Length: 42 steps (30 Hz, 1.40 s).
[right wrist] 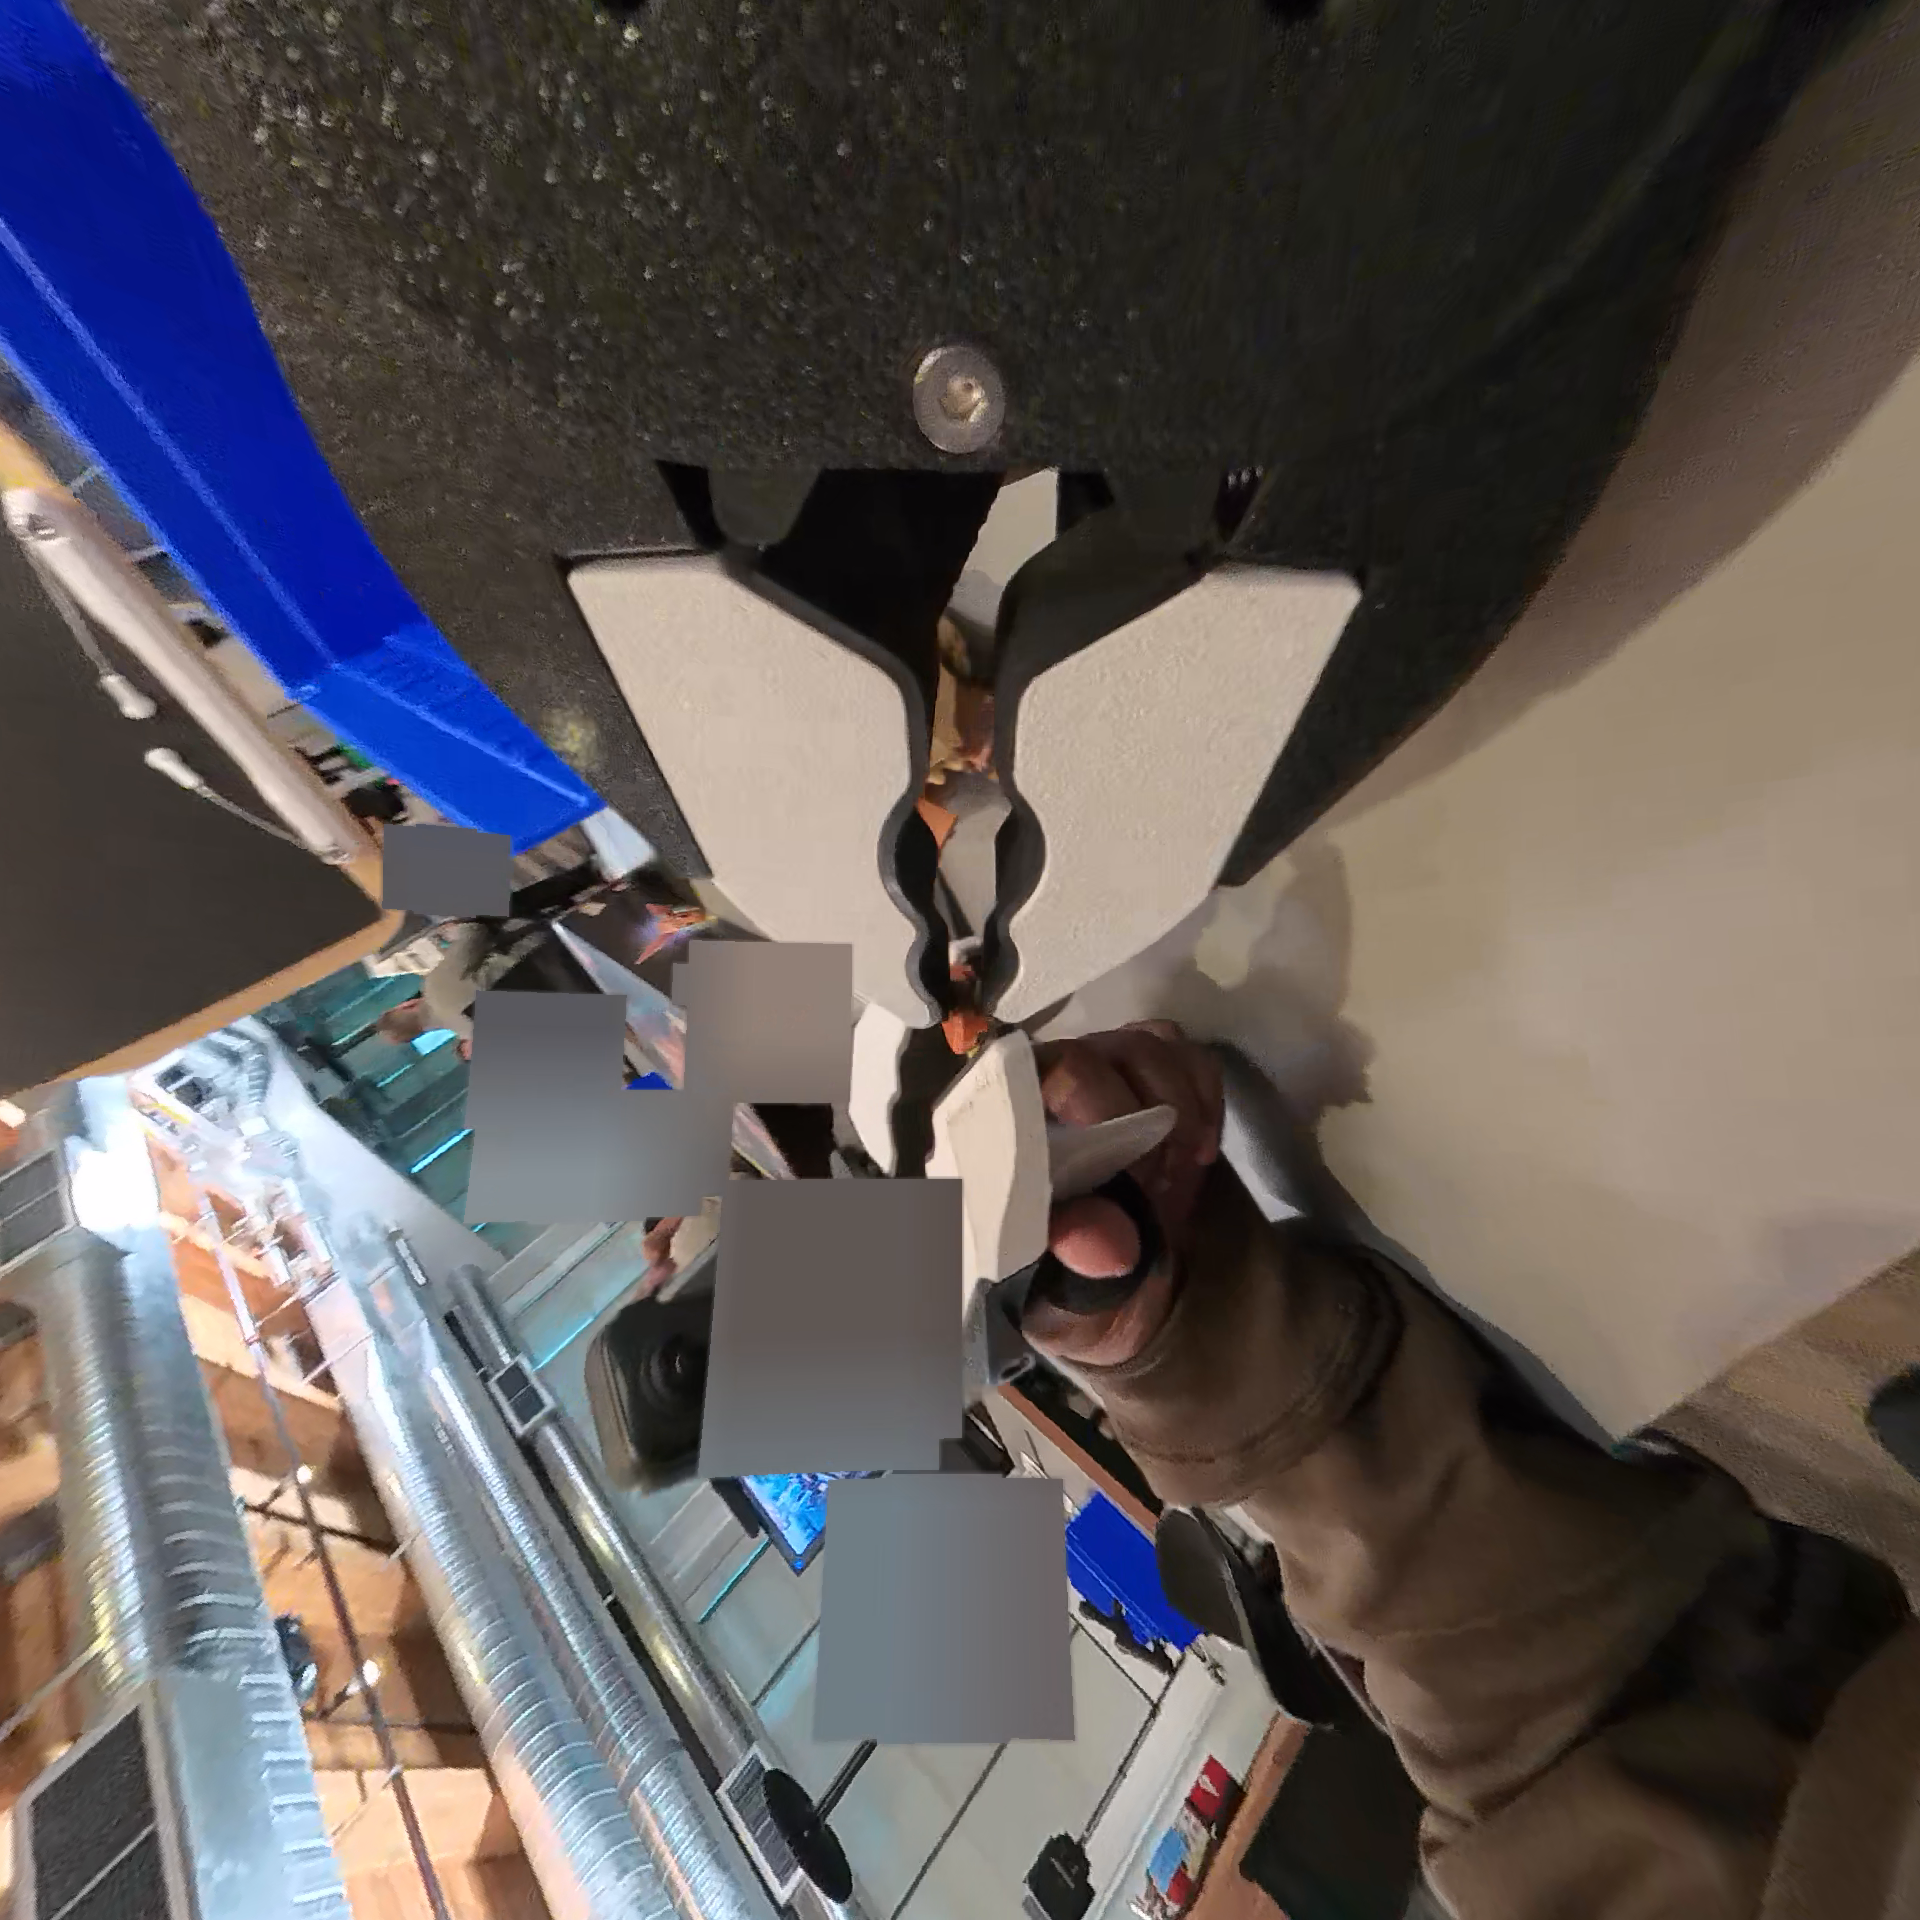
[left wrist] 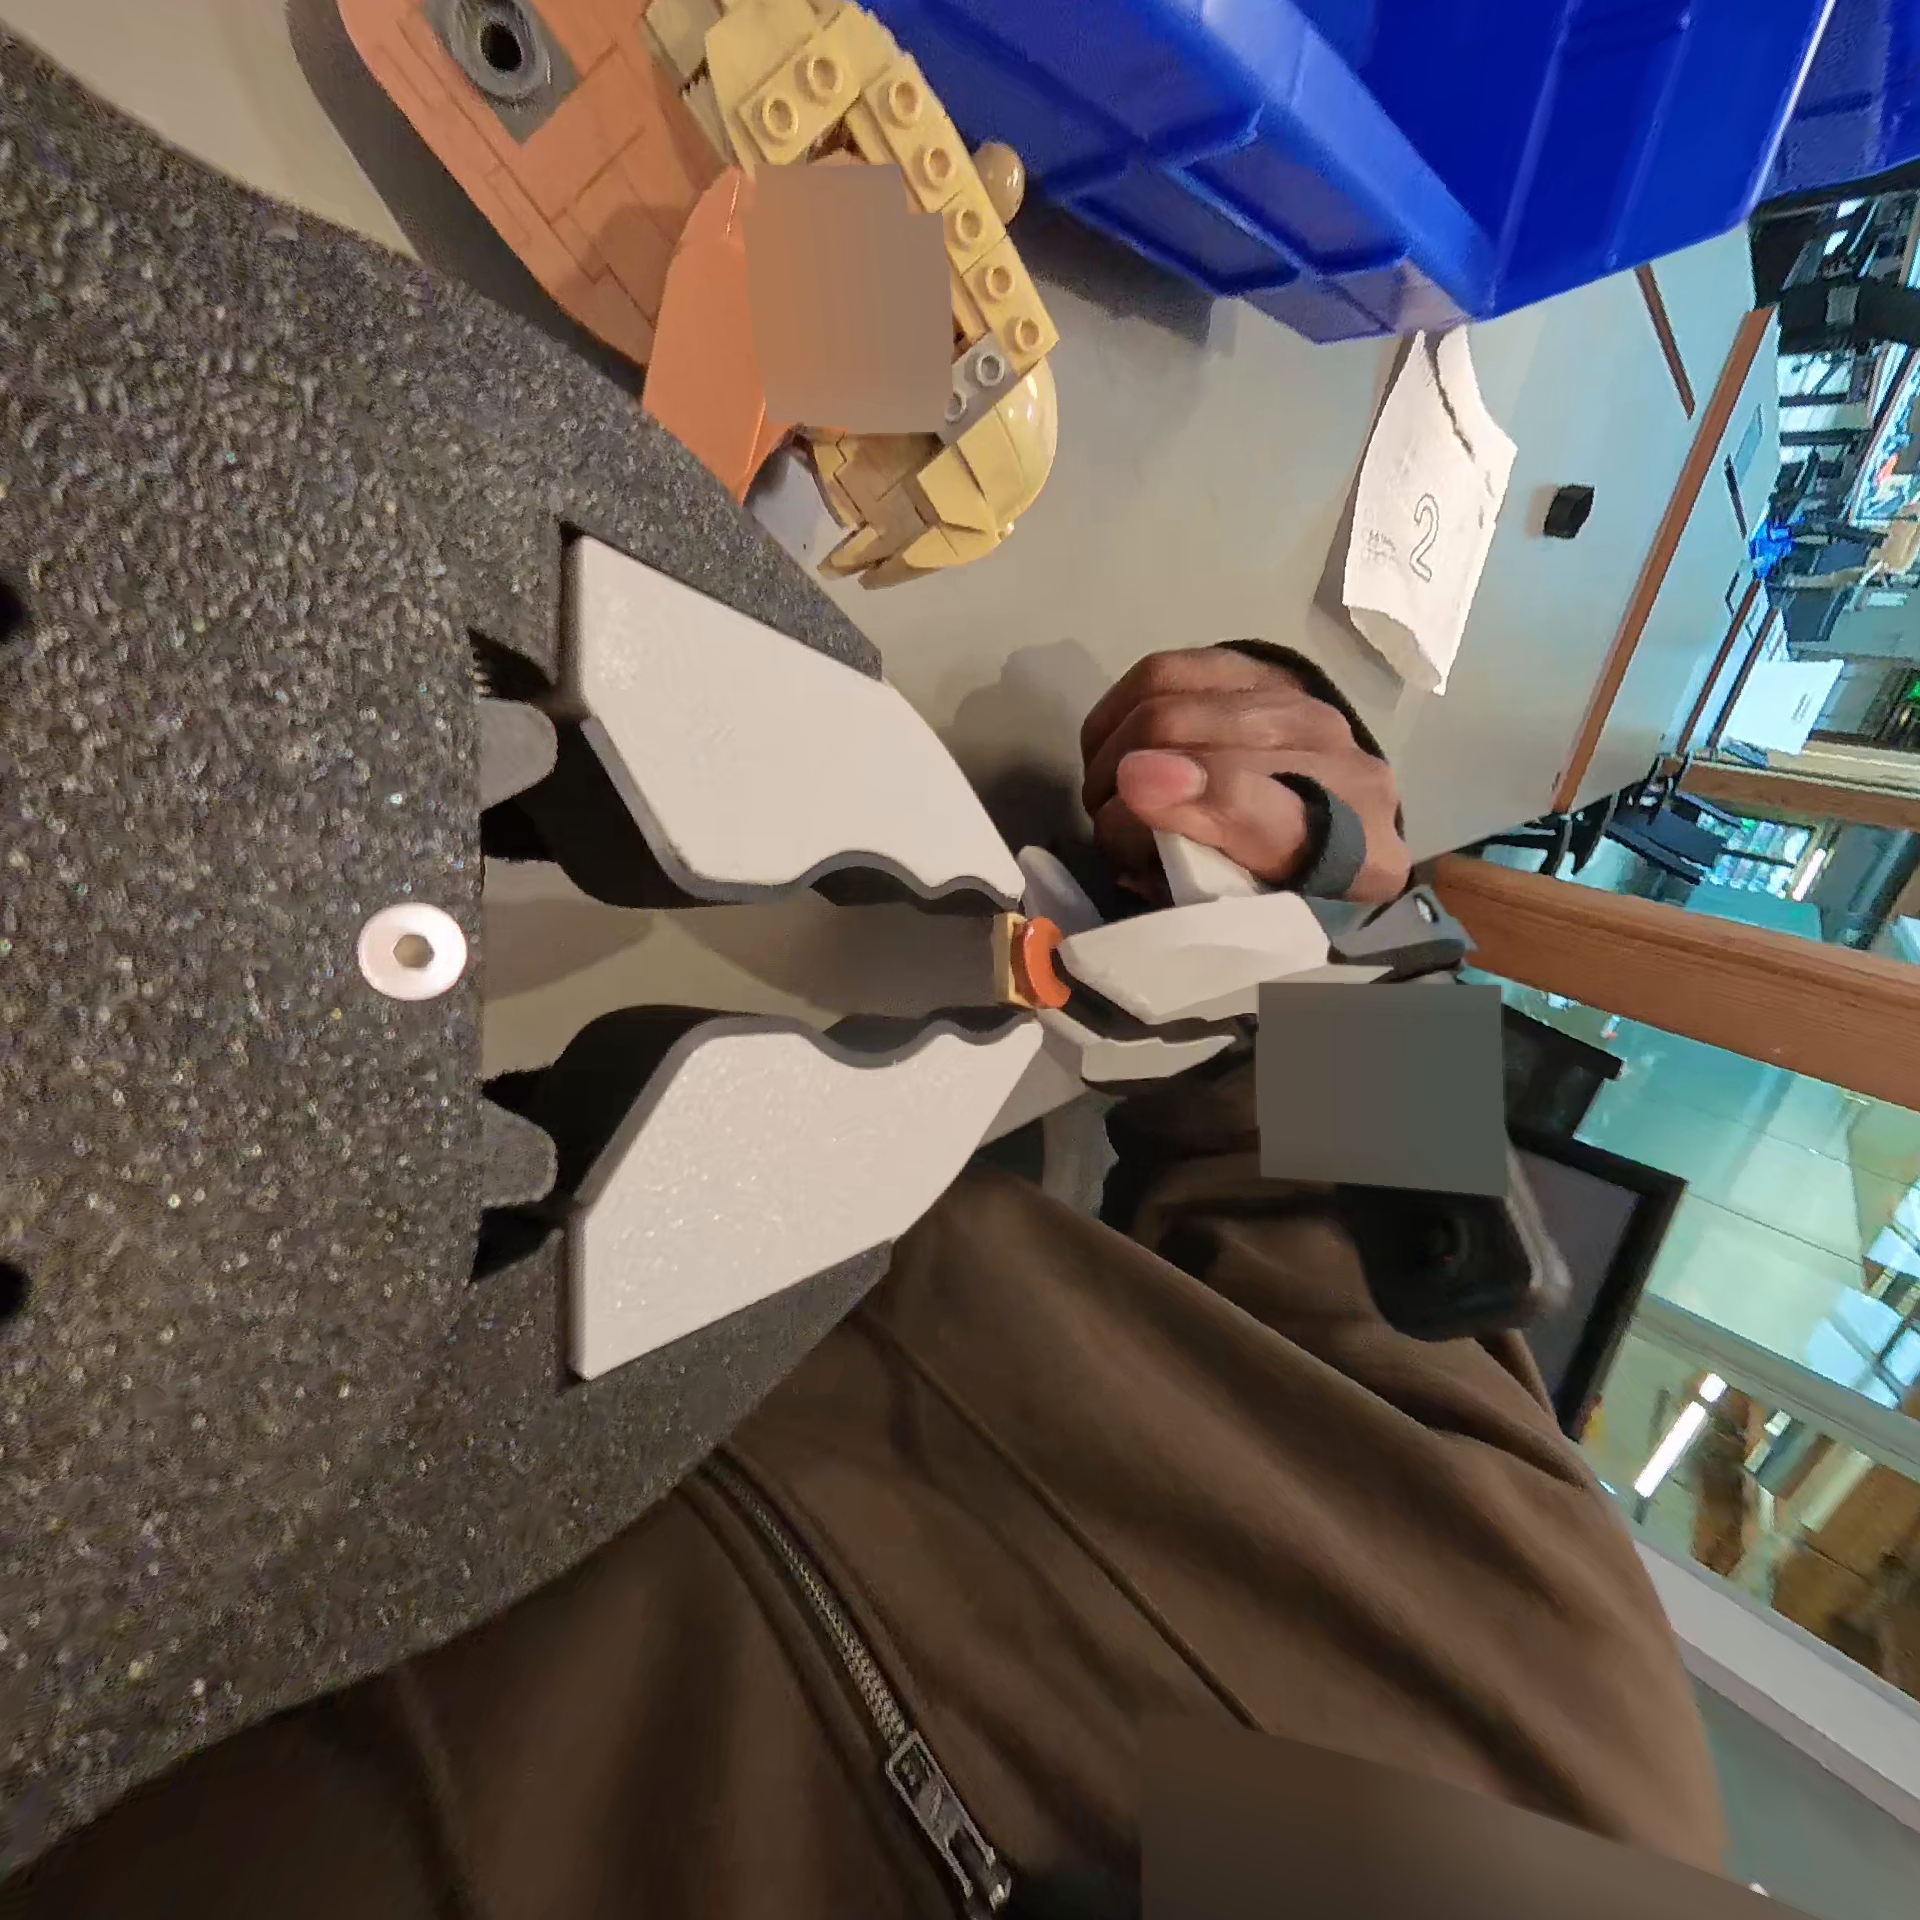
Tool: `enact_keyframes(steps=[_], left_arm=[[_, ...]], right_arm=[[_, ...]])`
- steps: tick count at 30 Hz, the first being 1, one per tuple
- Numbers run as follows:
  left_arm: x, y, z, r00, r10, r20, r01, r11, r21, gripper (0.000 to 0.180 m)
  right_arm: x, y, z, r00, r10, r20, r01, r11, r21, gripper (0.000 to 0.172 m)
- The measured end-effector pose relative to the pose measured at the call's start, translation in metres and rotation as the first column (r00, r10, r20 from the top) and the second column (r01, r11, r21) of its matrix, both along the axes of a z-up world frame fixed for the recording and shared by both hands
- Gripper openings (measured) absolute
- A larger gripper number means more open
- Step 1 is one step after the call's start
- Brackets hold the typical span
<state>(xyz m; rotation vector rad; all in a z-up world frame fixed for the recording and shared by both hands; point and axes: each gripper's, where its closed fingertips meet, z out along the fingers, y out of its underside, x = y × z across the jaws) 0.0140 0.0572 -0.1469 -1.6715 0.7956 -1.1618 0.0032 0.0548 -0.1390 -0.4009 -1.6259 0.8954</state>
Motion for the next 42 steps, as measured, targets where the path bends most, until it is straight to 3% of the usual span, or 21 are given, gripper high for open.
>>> enact_keyframes(steps=[20, 24, 26, 29, 32, 34, 36, 39, 42], left_arm=[[-0.007, 0.005, -0.006, 0.980, 0.083, -0.183, -0.059, 0.990, 0.131, 0.016], [-0.006, 0.006, -0.030, 0.922, 0.104, -0.374, -0.029, 0.979, 0.202, 0.017], [0.000, 0.004, -0.032, 0.925, 0.090, -0.368, -0.020, 0.982, 0.190, 0.017], [-0.004, 0.008, -0.032, 0.921, 0.120, -0.371, -0.049, 0.979, 0.195, 0.017], [-0.007, 0.011, -0.027, 0.924, 0.142, -0.355, -0.073, 0.977, 0.202, 0.017], [-0.005, 0.011, -0.027, 0.923, 0.143, -0.358, -0.071, 0.976, 0.207, 0.017], [-0.003, 0.010, -0.030, 0.919, 0.141, -0.367, -0.066, 0.976, 0.209, 0.017], [-0.003, 0.011, -0.030, 0.917, 0.152, -0.370, -0.075, 0.974, 0.214, 0.017], [-0.009, 0.016, -0.024, 0.923, 0.186, -0.336, -0.116, 0.969, 0.217, 0.017]], right_arm=[[-0.005, 0.006, -0.004, 0.983, 0.107, 0.152, -0.047, 0.934, -0.355, 0.006], [-0.005, 0.024, 0.010, 0.983, 0.124, 0.135, -0.030, 0.835, -0.549, 0.005], [-0.005, 0.037, 0.014, 0.987, 0.105, 0.124, -0.010, 0.801, -0.599, 0.005], [-0.006, 0.050, 0.013, 0.992, 0.024, 0.122, 0.047, 0.835, -0.548, 0.005], [-0.012, 0.081, 0.027, 0.983, -0.172, 0.066, 0.183, 0.867, -0.464, 0.005], [-0.017, 0.129, 0.041, 0.908, -0.418, 0.040, 0.393, 0.813, -0.430, 0.006], [-0.019, 0.178, 0.043, 0.792, -0.603, 0.092, 0.582, 0.702, -0.411, 0.014], [-0.014, 0.208, 0.030, 0.736, -0.652, 0.184, 0.653, 0.612, -0.446, 0.027], [-0.009, 0.202, 0.021, 0.753, -0.628, 0.195, 0.640, 0.633, -0.435, 0.030]])
